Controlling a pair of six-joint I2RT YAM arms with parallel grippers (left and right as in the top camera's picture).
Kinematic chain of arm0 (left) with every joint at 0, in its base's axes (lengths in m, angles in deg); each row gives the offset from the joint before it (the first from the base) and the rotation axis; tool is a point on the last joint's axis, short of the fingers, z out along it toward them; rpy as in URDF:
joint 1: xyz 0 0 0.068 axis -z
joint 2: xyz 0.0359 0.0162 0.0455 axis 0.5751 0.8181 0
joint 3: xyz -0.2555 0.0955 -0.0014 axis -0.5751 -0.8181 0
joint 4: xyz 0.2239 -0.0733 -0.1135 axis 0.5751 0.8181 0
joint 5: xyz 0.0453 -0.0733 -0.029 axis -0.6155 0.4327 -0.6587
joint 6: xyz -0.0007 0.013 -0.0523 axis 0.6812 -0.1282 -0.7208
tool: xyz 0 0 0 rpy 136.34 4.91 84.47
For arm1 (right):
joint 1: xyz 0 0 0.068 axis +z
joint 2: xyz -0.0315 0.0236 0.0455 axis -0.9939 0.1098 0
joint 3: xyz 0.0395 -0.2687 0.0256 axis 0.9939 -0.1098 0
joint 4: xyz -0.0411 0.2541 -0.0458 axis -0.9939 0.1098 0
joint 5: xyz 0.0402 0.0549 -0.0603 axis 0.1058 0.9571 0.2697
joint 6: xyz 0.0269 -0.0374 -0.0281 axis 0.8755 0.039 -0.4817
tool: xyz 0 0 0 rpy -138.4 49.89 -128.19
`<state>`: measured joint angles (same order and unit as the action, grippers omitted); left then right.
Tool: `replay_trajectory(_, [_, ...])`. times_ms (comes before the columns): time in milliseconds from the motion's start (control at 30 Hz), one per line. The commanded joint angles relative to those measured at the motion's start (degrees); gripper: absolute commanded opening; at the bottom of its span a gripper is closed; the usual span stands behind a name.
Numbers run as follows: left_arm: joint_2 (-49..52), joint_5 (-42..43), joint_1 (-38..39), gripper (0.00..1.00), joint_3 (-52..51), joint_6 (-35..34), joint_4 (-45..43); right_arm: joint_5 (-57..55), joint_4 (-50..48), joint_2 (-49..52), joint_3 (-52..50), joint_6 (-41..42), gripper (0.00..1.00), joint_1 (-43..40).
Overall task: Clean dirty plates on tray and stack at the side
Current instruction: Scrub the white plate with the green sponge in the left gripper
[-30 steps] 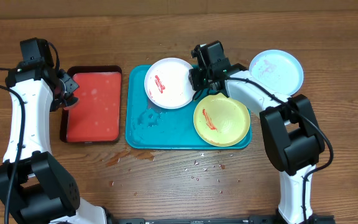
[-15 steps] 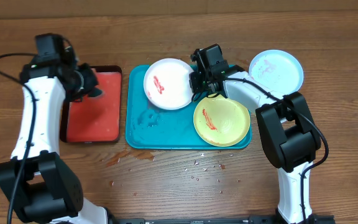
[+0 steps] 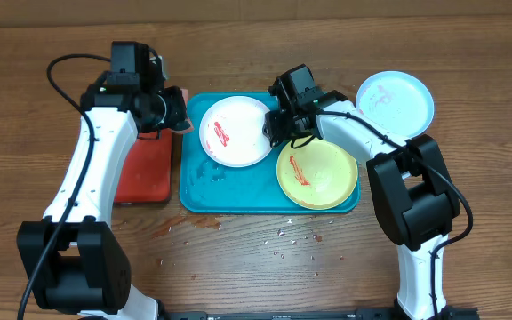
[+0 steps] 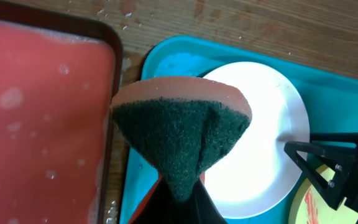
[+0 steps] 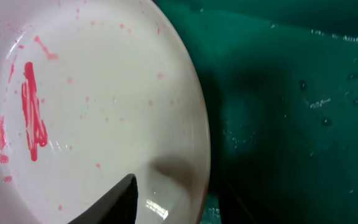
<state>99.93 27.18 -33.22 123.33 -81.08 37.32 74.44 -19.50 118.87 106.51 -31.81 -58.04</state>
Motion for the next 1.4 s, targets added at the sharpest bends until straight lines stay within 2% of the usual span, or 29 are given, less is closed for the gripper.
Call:
replay_trajectory(0, [-0.46, -0.55, 0.59, 0.04, -0.39, -0.81, -0.76, -0.9, -2.16, -2.6, 0.02, -2.95, 0.48, 0.04])
replay_trajectory(133, [0.07, -0.5, 0.83, 0.04, -0.39, -2.89, -0.98, -1.38, -6.27, -1.29, -0.13, -11.17, 0.51, 0.07])
replay_trajectory(400, [2.75, 1.31, 1.62, 0.04, -0.42, -3.21, -0.76, -2.58, -7.17, 2.21, -0.13, -10.88, 0.49, 0.07])
replay_trajectory(500, [4.44, 3.3, 2.69, 0.04, -0.42, -3.23, -1.62, -2.16, -5.86, 2.99, -0.13, -10.51, 0.41, 0.07])
replay_trajectory(600, [6.58, 5.79, 4.13, 0.04, -0.42, -3.26, -2.6, -2.19, -5.03, 2.99, -0.13, -8.24, 0.28, 0.15])
replay_trajectory(700, [8.33, 6.56, 5.88, 0.04, -0.42, -3.67, -3.8, -2.19, -5.05, 2.99, -0.13, -6.29, 0.25, 0.24])
replay_trajectory(733, [8.9, 6.51, 6.67, 0.04, -0.42, -4.07, -4.39, -2.16, -4.96, 2.99, -0.13, -5.75, 0.2, 0.24])
replay_trajectory(867, [10.86, 6.03, 9.62, 0.04, -0.42, -6.51, -7.56, -2.16, -4.57, 2.99, -0.13, 0.48, 0.08, 0.28])
replay_trajectory(967, [12.76, 4.66, 11.21, 0.04, -0.42, -9.14, -9.62, -2.21, -4.42, 2.99, -0.13, 3.76, 0.07, 0.48])
replay_trajectory(1100, [16.83, -0.92, 12.9, 0.04, -0.42, -12.96, -11.23, -2.47, -4.15, 2.99, -0.13, 4.02, 0.07, 0.5])
replay_trajectory(1367, [24.37, -0.79, 13.81, 0.04, -0.42, -15.65, -14.38, -2.4, -3.52, 2.99, -0.13, 6.21, 0.04, 0.66])
